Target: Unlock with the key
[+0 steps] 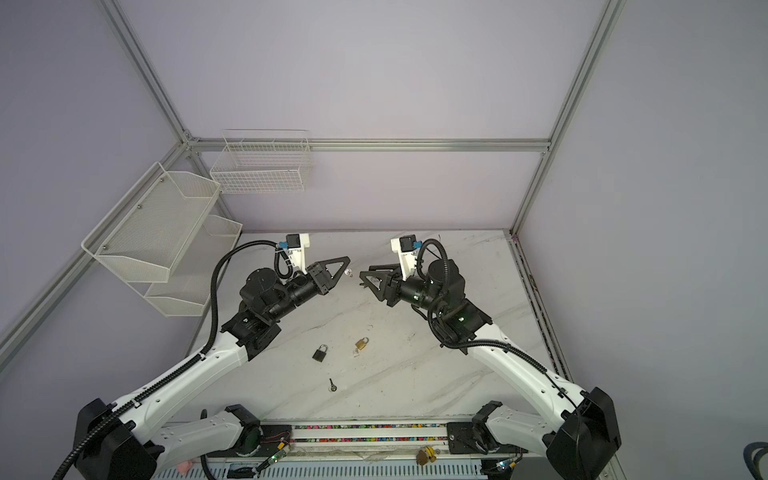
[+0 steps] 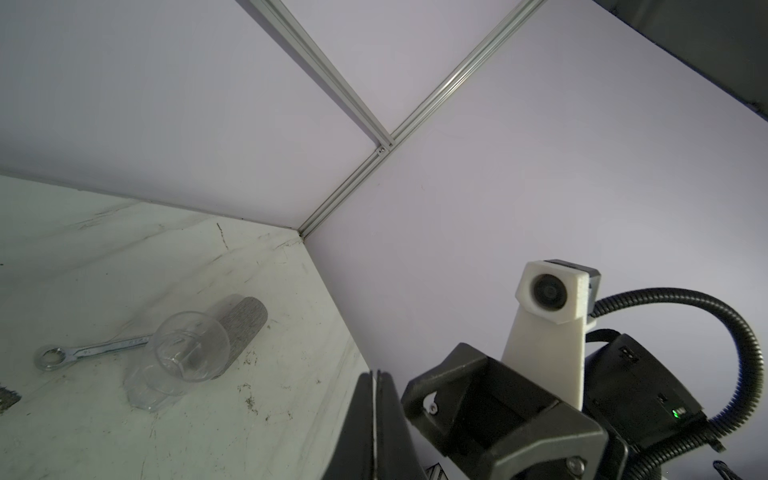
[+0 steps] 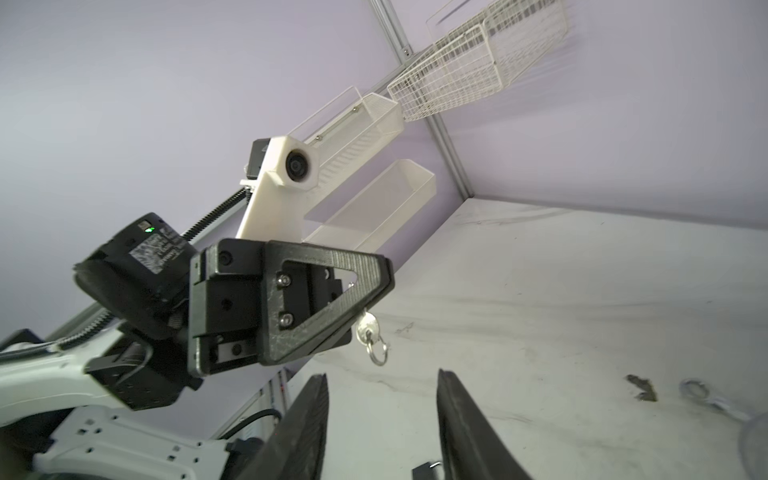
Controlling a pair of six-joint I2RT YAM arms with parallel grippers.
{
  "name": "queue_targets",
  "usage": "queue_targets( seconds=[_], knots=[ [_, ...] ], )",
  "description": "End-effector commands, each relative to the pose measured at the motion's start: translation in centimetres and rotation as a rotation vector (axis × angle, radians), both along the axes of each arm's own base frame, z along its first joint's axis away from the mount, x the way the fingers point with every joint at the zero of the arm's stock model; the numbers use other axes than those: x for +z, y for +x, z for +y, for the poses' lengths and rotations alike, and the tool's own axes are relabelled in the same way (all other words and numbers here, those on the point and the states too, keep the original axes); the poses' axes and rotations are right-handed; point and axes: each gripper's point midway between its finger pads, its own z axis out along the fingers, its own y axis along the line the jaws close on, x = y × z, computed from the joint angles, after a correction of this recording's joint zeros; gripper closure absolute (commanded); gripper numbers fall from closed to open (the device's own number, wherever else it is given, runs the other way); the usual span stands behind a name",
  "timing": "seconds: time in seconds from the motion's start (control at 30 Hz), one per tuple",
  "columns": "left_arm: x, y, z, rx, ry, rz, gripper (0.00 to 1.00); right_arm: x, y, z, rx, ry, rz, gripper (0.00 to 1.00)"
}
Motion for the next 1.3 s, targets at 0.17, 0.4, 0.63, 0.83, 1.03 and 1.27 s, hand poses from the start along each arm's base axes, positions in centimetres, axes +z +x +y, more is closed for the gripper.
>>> queue_targets(
  seconds=[0.17, 0.4, 0.63, 0.83, 1.03, 1.27],
  knots=[
    [0.9, -1.2, -1.2, -0.100, -0.015, -0.122, 1.00, 1.1, -1.5, 1.1, 0.173, 0.143, 0.151, 0.59],
    [0.9, -1.5, -1.7, -0.121, -0.011, -0.136, 1.00, 1.3, -0.3, 1.0, 0.141, 0.155, 0.148, 0.62],
    [1.0, -1.8, -2.0, -0.137, -0.007, -0.152, 1.00, 1.8, 0.3, 1.0, 0.142, 0.174, 0.141, 0.64],
    [1.1, -2.0, -2.3, -0.150, -0.007, -0.155, 1.00, 2.0, 0.2, 1.4, 0.176, 0.193, 0.140, 0.67],
    [1.3, -2.1, -2.6, -0.156, -0.005, -0.161, 1.00, 2.2, -0.1, 1.3, 0.194, 0.202, 0.129, 0.70],
    [1.4, -2.0, -2.6, -0.158, -0.006, -0.164, 1.00, 2.2, -0.1, 1.2, 0.191, 0.198, 0.114, 0.70]
  ],
)
